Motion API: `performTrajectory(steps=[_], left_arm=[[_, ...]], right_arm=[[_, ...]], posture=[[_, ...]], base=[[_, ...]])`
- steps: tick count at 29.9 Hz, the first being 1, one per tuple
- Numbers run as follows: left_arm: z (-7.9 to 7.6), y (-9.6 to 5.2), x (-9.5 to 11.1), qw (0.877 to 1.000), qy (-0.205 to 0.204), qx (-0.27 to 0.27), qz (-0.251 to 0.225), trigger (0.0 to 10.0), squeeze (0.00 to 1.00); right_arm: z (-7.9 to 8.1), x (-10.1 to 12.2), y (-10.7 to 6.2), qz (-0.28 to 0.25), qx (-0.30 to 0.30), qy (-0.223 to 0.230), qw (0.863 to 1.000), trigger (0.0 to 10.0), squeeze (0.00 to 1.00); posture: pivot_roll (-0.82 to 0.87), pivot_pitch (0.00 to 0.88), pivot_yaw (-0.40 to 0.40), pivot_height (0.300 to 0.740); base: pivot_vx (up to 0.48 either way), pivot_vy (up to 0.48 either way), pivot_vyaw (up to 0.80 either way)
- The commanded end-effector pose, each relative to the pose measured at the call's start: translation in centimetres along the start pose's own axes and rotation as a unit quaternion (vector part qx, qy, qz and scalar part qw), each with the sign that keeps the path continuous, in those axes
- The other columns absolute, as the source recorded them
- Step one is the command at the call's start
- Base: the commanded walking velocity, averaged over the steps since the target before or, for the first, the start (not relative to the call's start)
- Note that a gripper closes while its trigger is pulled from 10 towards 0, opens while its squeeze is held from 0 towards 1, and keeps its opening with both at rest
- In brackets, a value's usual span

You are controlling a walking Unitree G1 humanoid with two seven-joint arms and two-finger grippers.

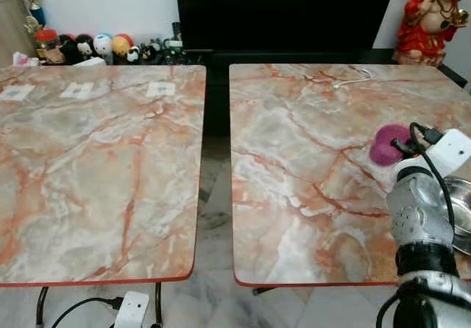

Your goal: Setting the table

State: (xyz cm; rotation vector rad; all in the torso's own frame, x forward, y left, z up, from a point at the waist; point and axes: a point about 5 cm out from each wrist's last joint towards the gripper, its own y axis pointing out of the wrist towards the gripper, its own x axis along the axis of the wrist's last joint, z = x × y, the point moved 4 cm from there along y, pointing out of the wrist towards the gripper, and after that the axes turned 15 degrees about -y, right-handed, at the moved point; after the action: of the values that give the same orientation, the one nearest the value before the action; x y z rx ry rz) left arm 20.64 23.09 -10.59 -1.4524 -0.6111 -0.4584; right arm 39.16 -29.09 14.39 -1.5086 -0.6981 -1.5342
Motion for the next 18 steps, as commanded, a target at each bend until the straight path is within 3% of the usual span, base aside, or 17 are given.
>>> performTrajectory(steps=[1,10,18], left_arm=[[0.1,-0.1,-0.4,1.000,0.000,0.001,0.009,10.0,0.00],[0.2,0.0,-0.2,1.000,0.001,0.001,0.006,10.0,0.00],[-0.1,0.1,0.3,1.000,0.002,-0.002,0.000,10.0,0.00]], right_arm=[[0.1,0.5,0.4,0.009,0.003,0.008,1.000,10.0,0.00],[1.0,0.1,1.3,0.045,0.012,0.021,0.999,10.0,0.00],[-0.2,0.4,1.7,0.048,-0.025,0.032,0.998,10.0,0.00]], posture=[[0.05,0.018,-0.023,0.740],[0.05,0.024,-0.016,0.740],[0.06,0.024,-0.016,0.740]], base=[[0.000,0.000,0.00],[0.000,0.000,0.00],[0.000,0.000,0.00]])
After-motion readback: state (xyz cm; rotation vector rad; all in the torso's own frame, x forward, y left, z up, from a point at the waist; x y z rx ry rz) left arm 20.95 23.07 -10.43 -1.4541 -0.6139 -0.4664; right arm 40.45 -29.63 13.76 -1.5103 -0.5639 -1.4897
